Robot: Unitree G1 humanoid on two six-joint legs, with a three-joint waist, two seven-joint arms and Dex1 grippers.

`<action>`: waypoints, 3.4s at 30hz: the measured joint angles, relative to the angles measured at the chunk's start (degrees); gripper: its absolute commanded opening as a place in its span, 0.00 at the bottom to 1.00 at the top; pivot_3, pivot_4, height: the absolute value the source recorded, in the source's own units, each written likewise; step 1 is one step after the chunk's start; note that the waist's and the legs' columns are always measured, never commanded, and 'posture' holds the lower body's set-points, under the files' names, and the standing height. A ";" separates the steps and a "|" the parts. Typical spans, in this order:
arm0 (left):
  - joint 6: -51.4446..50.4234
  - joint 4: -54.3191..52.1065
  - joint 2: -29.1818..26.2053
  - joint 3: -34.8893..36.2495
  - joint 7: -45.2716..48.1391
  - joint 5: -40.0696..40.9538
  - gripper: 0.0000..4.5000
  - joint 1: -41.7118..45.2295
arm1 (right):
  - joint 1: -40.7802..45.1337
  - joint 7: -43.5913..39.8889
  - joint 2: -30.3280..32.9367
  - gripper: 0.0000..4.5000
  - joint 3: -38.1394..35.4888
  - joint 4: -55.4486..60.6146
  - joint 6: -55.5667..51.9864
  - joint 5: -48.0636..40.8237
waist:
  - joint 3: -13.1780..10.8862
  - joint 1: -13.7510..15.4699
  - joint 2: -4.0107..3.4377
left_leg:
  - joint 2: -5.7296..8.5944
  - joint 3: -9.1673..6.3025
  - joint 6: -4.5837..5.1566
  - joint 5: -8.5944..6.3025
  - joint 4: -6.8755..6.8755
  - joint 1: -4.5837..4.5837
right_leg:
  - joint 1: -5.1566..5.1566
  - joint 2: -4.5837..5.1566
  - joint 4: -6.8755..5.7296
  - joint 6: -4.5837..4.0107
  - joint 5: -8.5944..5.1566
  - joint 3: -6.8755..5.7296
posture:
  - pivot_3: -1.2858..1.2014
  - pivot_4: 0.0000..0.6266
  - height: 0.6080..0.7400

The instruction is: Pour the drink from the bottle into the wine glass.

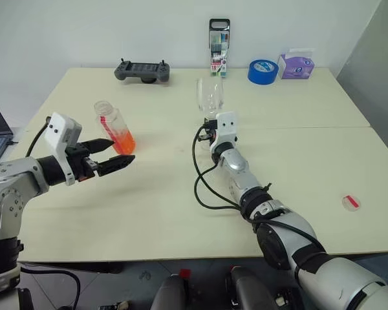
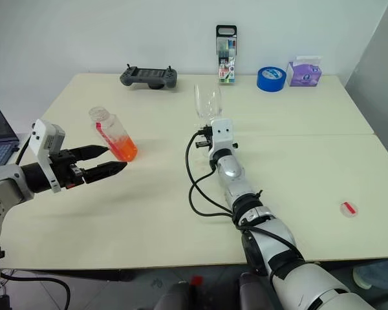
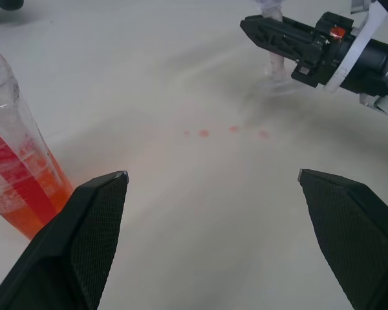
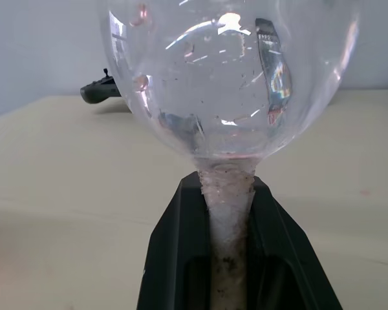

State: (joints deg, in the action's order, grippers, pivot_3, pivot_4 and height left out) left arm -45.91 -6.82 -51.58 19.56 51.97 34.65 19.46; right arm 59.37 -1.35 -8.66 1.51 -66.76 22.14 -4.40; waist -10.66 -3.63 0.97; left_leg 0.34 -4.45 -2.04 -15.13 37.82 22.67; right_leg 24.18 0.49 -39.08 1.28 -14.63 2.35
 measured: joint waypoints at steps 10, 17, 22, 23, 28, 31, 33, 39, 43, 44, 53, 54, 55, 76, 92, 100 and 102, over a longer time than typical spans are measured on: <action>2.10 1.36 0.84 -3.84 0.02 -0.67 1.00 3.62 | -4.86 -1.13 0.45 0.05 5.38 1.30 2.55 2.83 | 0.01 -0.07 0.01 | 0.00 -0.01 0.00 0.00 -0.01 0.00 | -0.01 0.00 0.00 0.00 0.00 0.00 | 0.52 0.24 1.00; 4.04 4.75 1.17 -6.05 0.99 -1.90 1.00 6.14 | -10.51 -1.16 0.87 0.05 6.85 6.41 4.14 3.12 | 0.03 0.18 0.04 | 0.00 -0.02 0.00 0.00 0.01 -0.05 | -0.06 -0.02 -0.01 0.00 0.00 -0.02 | 0.52 0.24 1.00; 5.57 6.02 1.57 -8.06 1.58 -2.95 1.00 8.36 | -13.50 -1.15 0.98 0.05 7.60 10.36 3.61 3.09 | 0.04 0.18 0.06 | -0.01 0.01 0.00 0.00 0.01 -0.10 | -0.08 -0.02 -0.01 0.00 0.00 0.01 | 0.52 0.24 1.00; 6.03 6.86 1.81 -8.22 1.78 -3.25 1.00 8.57 | -14.03 -1.14 1.00 0.05 7.66 11.11 3.33 3.06 | 0.05 0.17 0.06 | 0.00 0.02 0.00 0.00 0.00 -0.12 | -0.09 -0.03 -0.02 0.00 0.00 0.03 | 0.52 0.24 1.00; 7.18 9.60 2.62 -9.75 2.68 -4.38 1.00 10.27 | -18.09 -1.24 1.05 0.05 7.70 15.98 2.53 3.03 | 0.12 0.38 0.16 | 0.01 -0.01 0.00 0.00 0.01 -0.14 | -0.14 -0.09 0.00 0.01 -0.01 -0.01 | 0.52 0.24 1.00; 7.75 10.06 3.18 -10.58 3.32 -4.61 1.00 10.66 | -20.42 -1.56 1.05 0.05 7.87 18.26 2.50 3.15 | 0.18 0.39 0.23 | 0.01 0.01 0.01 0.00 0.01 -0.18 | -0.17 -0.09 0.00 0.01 -0.01 0.02 | 0.52 0.24 1.00; 7.85 10.82 3.40 -10.91 3.74 -4.73 1.00 11.08 | -21.68 -1.77 1.05 0.05 7.89 19.61 2.39 3.17 | 0.20 0.40 0.27 | 0.00 -0.01 0.01 0.00 0.01 -0.19 | -0.19 -0.12 0.00 0.01 -0.01 0.00 | 0.52 0.24 1.00; 8.94 12.34 3.71 -11.92 4.60 -5.95 1.00 12.93 | -26.92 -2.31 0.81 0.05 8.07 24.57 2.24 3.76 | 0.36 0.42 0.47 | -0.01 -0.03 0.01 -0.01 0.00 -0.29 | -0.29 -0.17 0.01 0.01 -0.01 0.01 | 0.52 0.24 1.00; 9.11 13.72 4.17 -12.74 5.16 -6.62 1.00 13.73 | -28.65 -2.36 0.57 0.05 8.21 26.56 1.01 5.19 | 0.38 0.39 0.50 | -0.02 -0.01 0.02 -0.03 -0.12 -0.87 | -0.79 -0.22 0.10 -0.02 -0.06 0.02 | 0.52 0.24 1.00; 9.14 14.02 4.17 -12.74 5.19 -6.77 1.00 13.87 | -28.75 -2.35 0.57 0.05 8.20 26.77 0.68 5.37 | 0.39 0.39 0.52 | -0.02 -0.01 0.02 -0.03 -0.12 -0.88 | -0.80 -0.23 0.10 -0.02 -0.07 0.01 | 0.52 0.24 1.00; 10.01 15.40 4.22 -13.12 6.63 -7.60 1.00 14.83 | -28.22 -5.05 0.76 0.05 8.16 30.53 -5.53 5.46 | 0.52 0.34 0.71 | -0.09 -0.03 0.02 -0.03 -0.14 -0.93 | -0.81 -0.24 0.08 -0.03 -0.08 0.01 | 0.52 0.24 1.00; 10.00 15.43 4.26 -13.13 6.92 -7.60 1.00 14.82 | -28.07 -5.76 0.84 0.05 8.06 31.29 -6.59 5.36 | 0.52 0.31 0.71 | -0.10 -0.02 0.02 -0.04 -0.15 -0.93 | -0.81 -0.24 0.08 -0.03 -0.08 0.02 | 0.52 0.24 1.00; 10.00 15.43 4.27 -13.13 7.20 -7.60 1.00 14.82 | -27.80 -6.36 1.00 0.05 8.03 32.01 -7.43 5.32 | 0.51 0.26 0.71 | -0.10 -0.02 0.02 -0.04 -0.15 -0.92 | -0.81 -0.24 0.08 -0.03 -0.08 0.02 | 0.52 0.24 1.00; 6.03 8.15 3.01 -10.10 6.11 -5.62 1.00 9.14 | -9.85 -7.05 1.16 0.05 6.24 7.63 -0.23 5.43 | 0.40 0.19 0.63 | -0.08 0.04 0.01 -0.03 -0.32 -0.76 | -0.55 -0.12 0.10 -0.04 -0.07 0.06 | 0.52 0.24 1.00; 6.30 8.12 3.28 -10.10 4.80 -5.89 1.00 9.48 | -12.46 -13.33 1.12 0.05 3.80 9.17 -0.18 3.03 | 0.40 0.26 0.63 | -0.09 0.00 0.00 -0.03 -0.34 -0.83 | -0.61 -0.14 0.10 -0.04 -0.07 0.03 | 0.52 0.24 1.00; 6.75 9.46 3.44 -10.27 4.94 -6.26 1.00 10.16 | -16.37 -15.77 1.12 0.05 5.42 14.59 -2.80 3.19 | 0.41 0.13 0.65 | -0.11 0.06 0.00 -0.02 -0.67 -1.01 | -0.61 -0.14 0.13 -0.05 -0.08 0.08 | 0.52 0.24 1.00; 6.87 9.52 3.57 -10.39 4.94 -6.49 1.00 10.31 | -16.95 -15.72 1.12 0.05 6.06 15.31 -3.01 3.48 | 0.42 0.09 0.66 | -0.11 0.07 0.00 -0.02 -0.74 -1.06 | -0.61 -0.15 0.12 -0.07 -0.09 0.08 | 0.52 0.24 1.00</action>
State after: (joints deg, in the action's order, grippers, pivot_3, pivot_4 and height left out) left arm -39.05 2.70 -48.01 9.17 56.92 28.16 29.77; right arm 42.42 -17.07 -7.54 7.57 -51.45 19.13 -0.92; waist -10.24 -3.54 1.63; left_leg 0.23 -4.38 -2.04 -15.15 37.08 21.60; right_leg 23.57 0.34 -38.96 1.21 -14.72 2.43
